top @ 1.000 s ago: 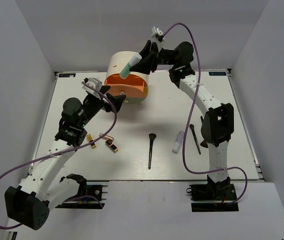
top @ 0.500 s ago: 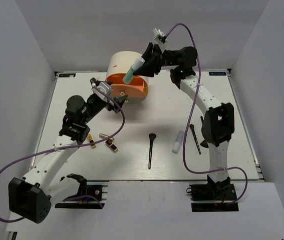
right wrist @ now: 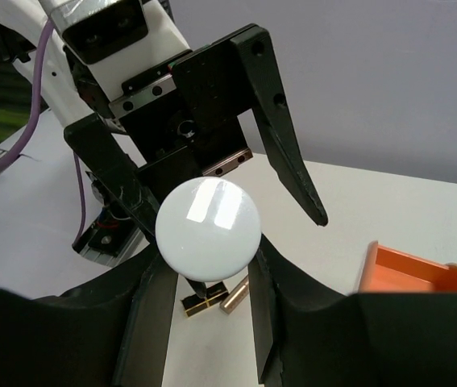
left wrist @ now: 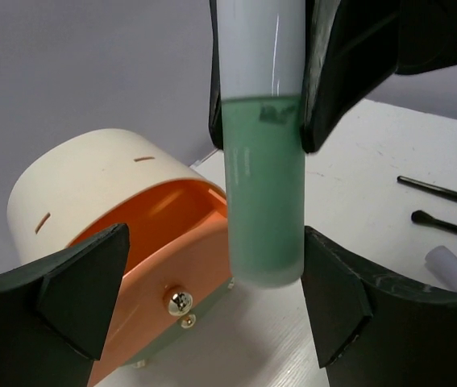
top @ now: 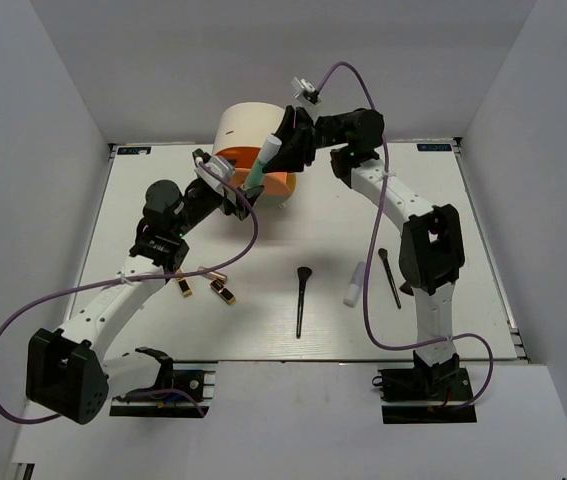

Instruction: Organize the makeup

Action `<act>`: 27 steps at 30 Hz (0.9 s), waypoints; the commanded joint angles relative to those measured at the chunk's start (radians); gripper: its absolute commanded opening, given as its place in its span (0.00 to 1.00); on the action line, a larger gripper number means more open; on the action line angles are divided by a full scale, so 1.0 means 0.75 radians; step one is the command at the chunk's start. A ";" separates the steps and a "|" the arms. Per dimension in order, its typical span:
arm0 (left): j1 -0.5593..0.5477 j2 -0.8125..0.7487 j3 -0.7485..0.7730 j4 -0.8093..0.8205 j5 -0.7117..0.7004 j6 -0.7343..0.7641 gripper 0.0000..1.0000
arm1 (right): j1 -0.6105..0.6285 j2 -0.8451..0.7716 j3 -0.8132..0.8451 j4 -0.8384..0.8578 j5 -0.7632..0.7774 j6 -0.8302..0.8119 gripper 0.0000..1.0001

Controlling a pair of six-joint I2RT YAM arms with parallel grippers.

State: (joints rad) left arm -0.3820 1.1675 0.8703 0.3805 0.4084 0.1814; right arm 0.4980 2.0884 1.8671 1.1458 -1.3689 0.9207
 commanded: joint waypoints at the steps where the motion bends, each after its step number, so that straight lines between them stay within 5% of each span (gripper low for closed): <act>1: -0.004 -0.008 0.075 0.061 0.049 -0.054 0.93 | 0.025 -0.030 0.014 0.068 -0.003 0.008 0.00; 10: -0.004 -0.002 0.091 0.053 0.100 -0.127 0.84 | 0.044 -0.011 0.014 0.047 -0.001 -0.033 0.00; 16: -0.004 0.035 0.118 0.049 0.165 -0.168 0.48 | 0.046 -0.009 0.022 0.041 0.003 -0.033 0.00; 23: -0.004 0.059 0.167 0.024 0.220 -0.187 0.18 | 0.050 -0.019 -0.004 0.051 0.003 -0.031 0.00; 25: -0.004 0.065 0.185 -0.020 0.231 -0.181 0.14 | 0.050 -0.017 -0.009 0.055 0.005 -0.033 0.08; 27: 0.027 0.081 0.226 -0.073 0.304 -0.199 0.11 | 0.046 -0.015 -0.011 0.055 0.009 -0.035 0.29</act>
State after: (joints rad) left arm -0.3798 1.2236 0.9657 0.3546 0.5671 0.0502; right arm 0.5156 2.0884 1.8671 1.1481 -1.3495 0.8894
